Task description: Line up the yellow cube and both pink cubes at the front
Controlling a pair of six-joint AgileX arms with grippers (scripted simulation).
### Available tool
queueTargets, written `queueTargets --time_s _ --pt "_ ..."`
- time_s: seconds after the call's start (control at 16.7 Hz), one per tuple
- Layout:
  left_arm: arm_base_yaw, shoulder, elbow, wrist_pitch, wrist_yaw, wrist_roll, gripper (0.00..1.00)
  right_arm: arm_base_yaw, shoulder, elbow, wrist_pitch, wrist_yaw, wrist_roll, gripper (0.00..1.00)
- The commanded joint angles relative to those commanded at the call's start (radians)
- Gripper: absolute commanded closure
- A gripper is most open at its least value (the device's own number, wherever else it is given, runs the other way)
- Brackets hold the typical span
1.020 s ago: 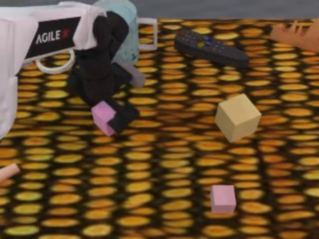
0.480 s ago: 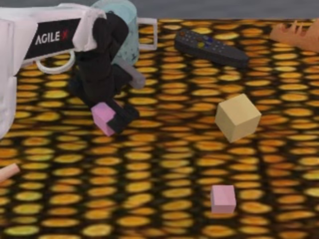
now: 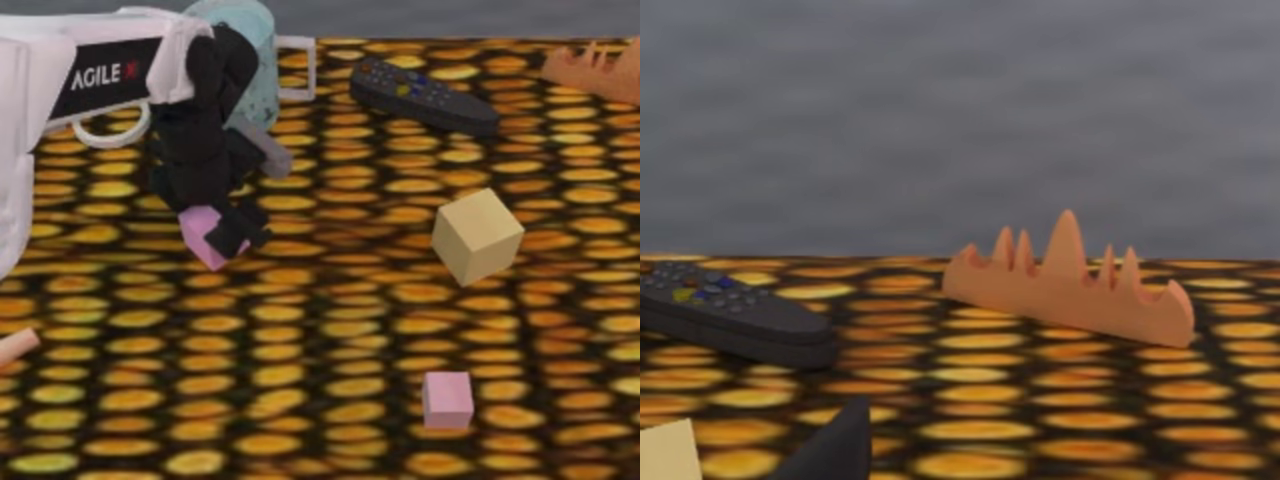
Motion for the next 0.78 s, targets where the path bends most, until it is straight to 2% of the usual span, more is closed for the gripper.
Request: queueTargets --time_s 0.06,0.12,0.78 --pt "0.000 0.000 0.000 0.000 0.000 0.000 0.98 0.000 0.000 0.000 0.000 0.000 0.000 0.00" --pt "0.000 0.000 0.000 0.000 0.000 0.000 1.00 0.000 0.000 0.000 0.000 0.000 0.000 0.00" --pt "0.000 -0.034 0.042 -0.051 0.009 -0.001 1.00 0.000 0.000 0.000 0.000 0.000 0.000 0.00"
